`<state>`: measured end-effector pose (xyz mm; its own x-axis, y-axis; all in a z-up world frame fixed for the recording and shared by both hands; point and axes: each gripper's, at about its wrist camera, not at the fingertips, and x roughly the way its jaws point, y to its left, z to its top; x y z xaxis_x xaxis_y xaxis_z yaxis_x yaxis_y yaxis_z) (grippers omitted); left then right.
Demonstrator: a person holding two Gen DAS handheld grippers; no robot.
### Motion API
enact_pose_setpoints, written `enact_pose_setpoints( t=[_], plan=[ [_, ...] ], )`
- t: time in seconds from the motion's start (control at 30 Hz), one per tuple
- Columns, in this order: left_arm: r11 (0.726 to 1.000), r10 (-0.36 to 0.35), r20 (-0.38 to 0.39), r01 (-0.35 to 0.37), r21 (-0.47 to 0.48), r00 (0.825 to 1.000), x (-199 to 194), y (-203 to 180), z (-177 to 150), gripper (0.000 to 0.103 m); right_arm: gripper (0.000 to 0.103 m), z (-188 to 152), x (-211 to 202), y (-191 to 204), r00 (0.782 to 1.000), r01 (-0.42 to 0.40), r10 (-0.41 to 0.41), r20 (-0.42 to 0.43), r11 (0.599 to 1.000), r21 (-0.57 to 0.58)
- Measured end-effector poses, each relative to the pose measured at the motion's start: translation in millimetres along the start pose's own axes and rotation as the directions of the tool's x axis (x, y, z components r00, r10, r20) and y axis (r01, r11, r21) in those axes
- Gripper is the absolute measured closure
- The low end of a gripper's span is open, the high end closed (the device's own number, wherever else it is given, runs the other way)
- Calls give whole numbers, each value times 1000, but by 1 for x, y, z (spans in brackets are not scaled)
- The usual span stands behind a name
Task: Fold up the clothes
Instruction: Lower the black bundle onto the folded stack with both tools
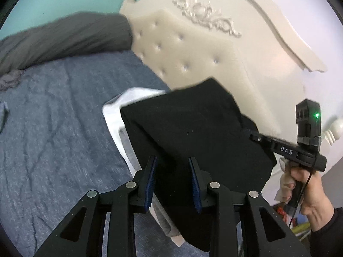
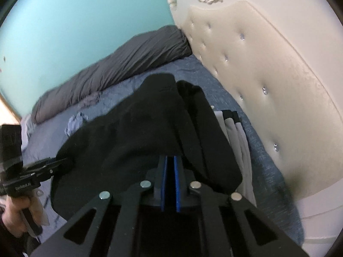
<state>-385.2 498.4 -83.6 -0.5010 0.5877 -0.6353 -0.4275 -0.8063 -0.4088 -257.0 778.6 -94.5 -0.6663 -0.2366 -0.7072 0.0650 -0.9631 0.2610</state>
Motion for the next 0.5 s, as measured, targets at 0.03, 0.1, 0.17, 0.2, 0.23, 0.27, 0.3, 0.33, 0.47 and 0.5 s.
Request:
enact_pose_setpoints(
  t=[0.03, 0.1, 0.17, 0.2, 0.23, 0.27, 0.3, 0.33, 0.47, 0.5],
  plan=[
    [1000, 1, 0, -1, 9, 1000, 1, -3, 2, 72, 99, 0, -7, 1, 1000, -5, 5, 28, 1000, 6],
    [1000, 3, 1, -3, 27, 1000, 2, -8, 7, 72, 99, 0, -21, 4, 996, -22, 22, 82, 1000, 6],
    [999, 4, 2, -4, 45, 1000, 4, -13, 12, 72, 99, -3, -31, 7, 994, -41, 42, 100, 999, -6],
    [999, 5, 3, -5, 54, 1000, 5, -16, 14, 72, 99, -5, -34, 9, 994, -47, 49, 95, 999, -15],
    [998, 6, 4, -6, 63, 1000, 5, -18, 16, 72, 99, -8, -37, 11, 994, -54, 56, 90, 998, -23],
    [997, 7, 4, -7, 72, 1000, 6, -21, 19, 72, 99, -12, -38, 13, 995, -52, 54, 82, 998, -34],
    [997, 7, 5, -8, 81, 1000, 7, -24, 21, 72, 99, -17, -38, 16, 996, -45, 48, 71, 998, -46],
    [996, 8, 5, -9, 90, 1000, 8, -26, 23, 72, 99, -22, -38, 17, 997, -35, 39, 64, 998, -57],
    [993, 30, -14, -28, 111, 999, 19, -28, 25, 72, 99, -35, -33, -1, 998, -26, 27, 63, 1000, -16],
    [993, 41, -25, -38, 112, 999, 24, -26, 24, 73, 99, -37, -31, -6, 998, -25, 25, 63, 1000, -4]
  ],
)
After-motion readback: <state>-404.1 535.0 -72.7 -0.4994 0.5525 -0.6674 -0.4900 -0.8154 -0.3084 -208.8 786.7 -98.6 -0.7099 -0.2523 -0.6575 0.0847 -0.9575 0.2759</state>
